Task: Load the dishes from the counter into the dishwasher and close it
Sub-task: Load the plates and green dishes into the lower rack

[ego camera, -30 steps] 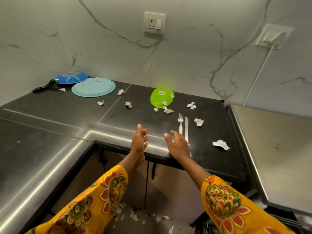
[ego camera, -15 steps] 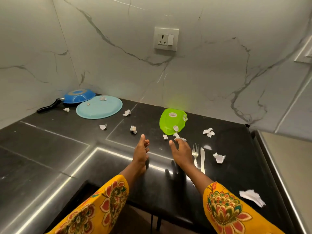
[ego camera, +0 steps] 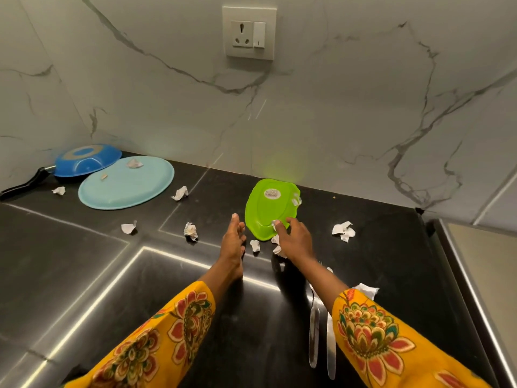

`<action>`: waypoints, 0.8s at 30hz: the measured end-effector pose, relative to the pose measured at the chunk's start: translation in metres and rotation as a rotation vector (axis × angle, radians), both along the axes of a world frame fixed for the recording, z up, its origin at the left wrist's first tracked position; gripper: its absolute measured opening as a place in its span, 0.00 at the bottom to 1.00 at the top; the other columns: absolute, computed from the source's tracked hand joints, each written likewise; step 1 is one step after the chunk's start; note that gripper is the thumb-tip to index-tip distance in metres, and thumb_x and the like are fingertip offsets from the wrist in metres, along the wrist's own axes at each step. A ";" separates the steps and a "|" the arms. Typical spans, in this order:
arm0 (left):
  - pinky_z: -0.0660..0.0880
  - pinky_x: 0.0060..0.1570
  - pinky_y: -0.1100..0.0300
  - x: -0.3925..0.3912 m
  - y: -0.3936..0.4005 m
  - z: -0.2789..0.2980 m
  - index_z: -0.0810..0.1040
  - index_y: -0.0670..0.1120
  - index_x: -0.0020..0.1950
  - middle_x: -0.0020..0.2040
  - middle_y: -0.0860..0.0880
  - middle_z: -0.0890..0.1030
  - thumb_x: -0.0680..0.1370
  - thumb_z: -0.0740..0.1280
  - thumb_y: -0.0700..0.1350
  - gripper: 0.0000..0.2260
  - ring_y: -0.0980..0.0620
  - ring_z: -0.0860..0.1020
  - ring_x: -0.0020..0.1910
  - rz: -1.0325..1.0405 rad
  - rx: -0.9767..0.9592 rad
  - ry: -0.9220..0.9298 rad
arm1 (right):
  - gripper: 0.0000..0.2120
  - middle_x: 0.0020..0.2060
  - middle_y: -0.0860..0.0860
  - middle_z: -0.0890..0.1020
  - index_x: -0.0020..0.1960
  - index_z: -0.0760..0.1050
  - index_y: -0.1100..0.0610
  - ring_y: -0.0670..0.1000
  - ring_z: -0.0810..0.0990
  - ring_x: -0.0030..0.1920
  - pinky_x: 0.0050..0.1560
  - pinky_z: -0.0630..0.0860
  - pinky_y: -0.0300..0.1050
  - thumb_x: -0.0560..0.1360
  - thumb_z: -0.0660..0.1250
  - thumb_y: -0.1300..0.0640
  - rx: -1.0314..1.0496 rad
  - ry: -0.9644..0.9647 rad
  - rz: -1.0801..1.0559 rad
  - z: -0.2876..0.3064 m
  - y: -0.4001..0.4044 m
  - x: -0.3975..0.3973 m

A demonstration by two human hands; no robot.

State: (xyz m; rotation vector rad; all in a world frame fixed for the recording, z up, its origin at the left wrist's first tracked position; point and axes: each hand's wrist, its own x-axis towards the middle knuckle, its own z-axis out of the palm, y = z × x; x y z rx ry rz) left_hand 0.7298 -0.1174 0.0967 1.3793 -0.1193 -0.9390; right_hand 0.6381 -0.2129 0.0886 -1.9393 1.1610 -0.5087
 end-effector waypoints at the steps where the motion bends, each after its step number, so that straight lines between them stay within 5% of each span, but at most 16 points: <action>1: 0.59 0.67 0.57 0.001 -0.006 0.004 0.62 0.42 0.75 0.75 0.46 0.63 0.81 0.52 0.59 0.28 0.46 0.61 0.74 0.005 0.006 0.000 | 0.22 0.61 0.62 0.74 0.67 0.69 0.63 0.60 0.72 0.62 0.60 0.67 0.46 0.79 0.60 0.49 0.009 0.011 0.010 0.000 -0.006 0.002; 3: 0.65 0.56 0.65 0.002 -0.019 0.010 0.61 0.43 0.75 0.74 0.45 0.63 0.81 0.52 0.57 0.26 0.52 0.69 0.69 0.025 -0.020 -0.010 | 0.22 0.63 0.62 0.73 0.67 0.68 0.64 0.60 0.70 0.64 0.61 0.65 0.46 0.79 0.60 0.50 0.031 0.040 0.039 0.001 -0.015 0.005; 6: 0.73 0.30 0.74 0.006 -0.039 0.015 0.62 0.47 0.72 0.65 0.45 0.71 0.82 0.54 0.54 0.20 0.61 0.79 0.35 0.073 -0.043 0.008 | 0.25 0.67 0.61 0.70 0.69 0.65 0.63 0.61 0.67 0.68 0.67 0.63 0.49 0.79 0.59 0.47 0.061 0.075 0.089 0.000 -0.027 0.012; 8: 0.80 0.39 0.64 0.019 -0.058 0.007 0.66 0.48 0.61 0.56 0.46 0.77 0.79 0.58 0.60 0.19 0.55 0.81 0.40 0.088 -0.013 -0.049 | 0.28 0.68 0.59 0.69 0.70 0.65 0.60 0.60 0.66 0.69 0.69 0.63 0.53 0.78 0.59 0.43 0.076 0.082 0.099 -0.006 -0.038 0.018; 10: 0.77 0.55 0.46 0.060 -0.089 -0.057 0.70 0.48 0.63 0.60 0.42 0.78 0.66 0.59 0.73 0.37 0.44 0.79 0.55 0.090 0.064 -0.094 | 0.27 0.67 0.59 0.71 0.68 0.66 0.59 0.60 0.68 0.68 0.68 0.65 0.55 0.77 0.60 0.42 0.079 0.068 0.089 -0.012 -0.042 0.022; 13: 0.73 0.56 0.38 0.121 -0.134 -0.145 0.73 0.51 0.61 0.60 0.41 0.79 0.60 0.58 0.75 0.39 0.38 0.78 0.56 0.122 0.254 -0.192 | 0.23 0.63 0.58 0.75 0.64 0.70 0.59 0.60 0.71 0.65 0.66 0.67 0.54 0.77 0.61 0.44 0.094 0.007 0.059 -0.014 -0.049 0.024; 16: 0.78 0.49 0.46 0.076 -0.108 -0.055 0.76 0.43 0.59 0.54 0.40 0.81 0.69 0.61 0.62 0.28 0.40 0.81 0.46 0.150 0.279 -0.097 | 0.21 0.64 0.56 0.75 0.65 0.70 0.57 0.59 0.70 0.66 0.66 0.67 0.53 0.78 0.60 0.45 0.127 -0.059 0.061 -0.011 -0.049 0.019; 18: 0.76 0.30 0.63 0.050 -0.093 -0.004 0.76 0.38 0.53 0.35 0.44 0.81 0.79 0.60 0.50 0.15 0.49 0.77 0.26 0.117 0.240 -0.070 | 0.23 0.68 0.55 0.72 0.69 0.67 0.57 0.58 0.67 0.69 0.69 0.64 0.52 0.79 0.59 0.46 0.160 -0.081 0.065 -0.009 -0.050 0.016; 20: 0.63 0.16 0.72 0.042 -0.087 0.015 0.74 0.41 0.45 0.17 0.50 0.71 0.81 0.57 0.43 0.10 0.56 0.66 0.13 0.084 0.248 -0.043 | 0.26 0.71 0.55 0.67 0.73 0.62 0.59 0.57 0.64 0.71 0.70 0.60 0.50 0.80 0.58 0.46 0.179 -0.074 0.056 -0.006 -0.051 0.013; 22: 0.62 0.16 0.71 0.039 -0.086 0.018 0.75 0.42 0.51 0.19 0.49 0.70 0.81 0.57 0.40 0.07 0.55 0.67 0.16 0.115 0.184 0.003 | 0.28 0.72 0.56 0.65 0.74 0.61 0.59 0.56 0.63 0.72 0.70 0.60 0.48 0.80 0.57 0.45 0.188 -0.079 0.043 -0.003 -0.052 0.010; 24: 0.74 0.30 0.62 0.033 -0.085 0.021 0.74 0.36 0.62 0.37 0.40 0.80 0.81 0.59 0.39 0.13 0.48 0.75 0.31 0.122 0.139 0.038 | 0.25 0.70 0.57 0.68 0.72 0.64 0.60 0.56 0.66 0.70 0.67 0.62 0.46 0.80 0.57 0.46 0.224 -0.103 0.034 0.003 -0.050 0.007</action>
